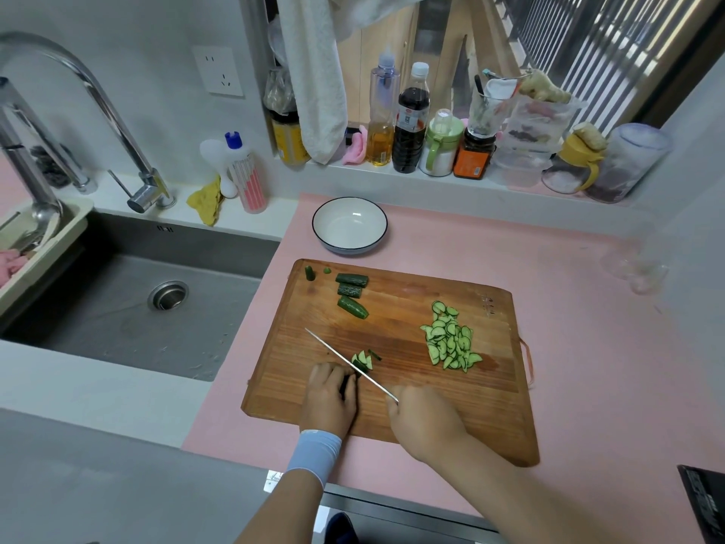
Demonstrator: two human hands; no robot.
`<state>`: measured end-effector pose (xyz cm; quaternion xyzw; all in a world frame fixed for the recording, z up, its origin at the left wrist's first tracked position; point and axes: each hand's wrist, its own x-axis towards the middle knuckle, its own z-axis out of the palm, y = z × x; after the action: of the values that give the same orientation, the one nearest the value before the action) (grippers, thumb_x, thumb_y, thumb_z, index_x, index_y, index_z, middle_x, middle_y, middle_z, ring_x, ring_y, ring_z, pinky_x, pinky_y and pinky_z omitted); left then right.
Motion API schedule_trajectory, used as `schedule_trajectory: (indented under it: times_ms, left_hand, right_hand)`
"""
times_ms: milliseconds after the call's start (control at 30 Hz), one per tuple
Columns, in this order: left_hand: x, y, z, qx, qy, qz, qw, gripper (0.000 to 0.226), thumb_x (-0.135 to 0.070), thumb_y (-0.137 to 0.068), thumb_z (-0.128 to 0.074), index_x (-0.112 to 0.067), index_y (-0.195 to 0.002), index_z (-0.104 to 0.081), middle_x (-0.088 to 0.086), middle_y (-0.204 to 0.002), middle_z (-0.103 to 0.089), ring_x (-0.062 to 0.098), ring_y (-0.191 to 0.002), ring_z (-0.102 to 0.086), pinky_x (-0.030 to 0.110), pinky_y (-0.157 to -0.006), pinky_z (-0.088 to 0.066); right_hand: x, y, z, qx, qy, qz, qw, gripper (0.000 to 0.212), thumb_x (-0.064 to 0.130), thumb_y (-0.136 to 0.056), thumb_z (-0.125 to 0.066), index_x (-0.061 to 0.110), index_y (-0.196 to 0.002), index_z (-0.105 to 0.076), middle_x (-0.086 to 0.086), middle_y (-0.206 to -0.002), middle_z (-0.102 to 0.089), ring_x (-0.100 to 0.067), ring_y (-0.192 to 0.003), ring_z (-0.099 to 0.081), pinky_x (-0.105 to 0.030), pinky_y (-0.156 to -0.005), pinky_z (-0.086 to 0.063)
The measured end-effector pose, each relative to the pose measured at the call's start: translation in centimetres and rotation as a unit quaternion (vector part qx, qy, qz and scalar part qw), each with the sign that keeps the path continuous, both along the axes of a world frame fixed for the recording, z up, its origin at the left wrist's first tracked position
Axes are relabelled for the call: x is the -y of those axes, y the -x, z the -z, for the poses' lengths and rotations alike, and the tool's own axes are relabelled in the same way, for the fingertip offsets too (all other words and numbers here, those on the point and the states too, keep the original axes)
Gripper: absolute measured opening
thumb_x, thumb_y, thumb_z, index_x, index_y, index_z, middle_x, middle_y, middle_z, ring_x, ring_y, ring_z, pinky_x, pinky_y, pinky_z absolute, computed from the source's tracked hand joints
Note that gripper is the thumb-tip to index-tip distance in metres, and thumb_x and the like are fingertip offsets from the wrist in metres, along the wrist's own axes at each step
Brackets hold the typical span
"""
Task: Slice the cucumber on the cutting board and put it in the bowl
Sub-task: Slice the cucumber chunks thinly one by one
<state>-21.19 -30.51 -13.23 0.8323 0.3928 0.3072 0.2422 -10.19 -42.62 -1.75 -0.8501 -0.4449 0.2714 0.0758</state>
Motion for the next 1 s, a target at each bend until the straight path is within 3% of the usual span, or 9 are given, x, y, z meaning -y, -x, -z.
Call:
schedule_trajectory:
  times_ms: [233, 333, 533, 767, 1000]
  left_hand:
    - [0.0, 0.0, -0.4, 0.005, 0.003, -0.009, 1.000, 0.016, -0.001, -0.077, -0.075, -0.010, -0.074, -0.062, 0.002, -0.076, -0.056, 0.016, -0.080, -0.047, 0.012, -0.079, -0.032]
    - [0.0, 0.0, -0.3, 0.005, 0.003, -0.012, 1.000, 0.018, -0.001, -0.076, -0.075, -0.010, -0.072, -0.061, 0.002, -0.075, -0.055, 0.015, -0.080, -0.046, 0.013, -0.078, -0.032]
    - [0.0, 0.0, -0.1, 0.005, 0.006, -0.012, 1.000, 0.019, 0.000, -0.075, -0.076, -0.011, -0.072, -0.061, 0.002, -0.075, -0.055, 0.018, -0.080, -0.047, 0.015, -0.077, -0.034]
    - [-0.1, 0.0, 0.0, 0.006, 0.004, -0.014, 1.000, 0.020, 0.000, -0.075, -0.077, -0.010, -0.071, -0.060, 0.002, -0.074, -0.054, 0.018, -0.079, -0.047, 0.016, -0.076, -0.035]
    - [0.2, 0.3, 0.3, 0.008, -0.007, -0.004, 1.000, 0.011, 0.000, -0.077, -0.073, -0.009, -0.080, -0.068, 0.001, -0.080, -0.054, 0.019, -0.082, -0.049, 0.017, -0.080, -0.035]
  right_hand:
    - [0.4, 0.2, -0.1, 0.019, -0.020, -0.007, 1.000, 0.024, 0.031, -0.103, -0.040, 0.025, -0.099, -0.063, -0.003, -0.094, -0.069, -0.028, -0.087, -0.062, -0.031, -0.066, -0.037]
    - [1.3, 0.2, -0.1, 0.022, -0.026, -0.006, 0.999, 0.024, 0.034, -0.103, -0.039, 0.026, -0.092, -0.059, -0.001, -0.087, -0.068, -0.025, -0.075, -0.055, -0.032, -0.063, -0.037]
    - [2.3, -0.2, 0.0, 0.031, -0.025, -0.013, 0.999, 0.027, 0.035, -0.103, -0.039, 0.022, -0.089, -0.059, -0.002, -0.084, -0.068, -0.022, -0.069, -0.050, -0.033, -0.061, -0.036]
    - [0.8, 0.0, 0.1, -0.008, 0.001, 0.000, 1.000, 0.027, 0.031, -0.102, -0.040, 0.024, -0.077, -0.047, 0.004, -0.073, -0.055, -0.024, -0.071, -0.052, -0.032, -0.062, -0.036]
    - [0.0, -0.2, -0.1, -0.020, 0.010, 0.008, 1.000, 0.024, 0.030, -0.102, -0.040, 0.026, -0.080, -0.048, 0.000, -0.079, -0.059, -0.025, -0.074, -0.050, -0.030, -0.064, -0.035]
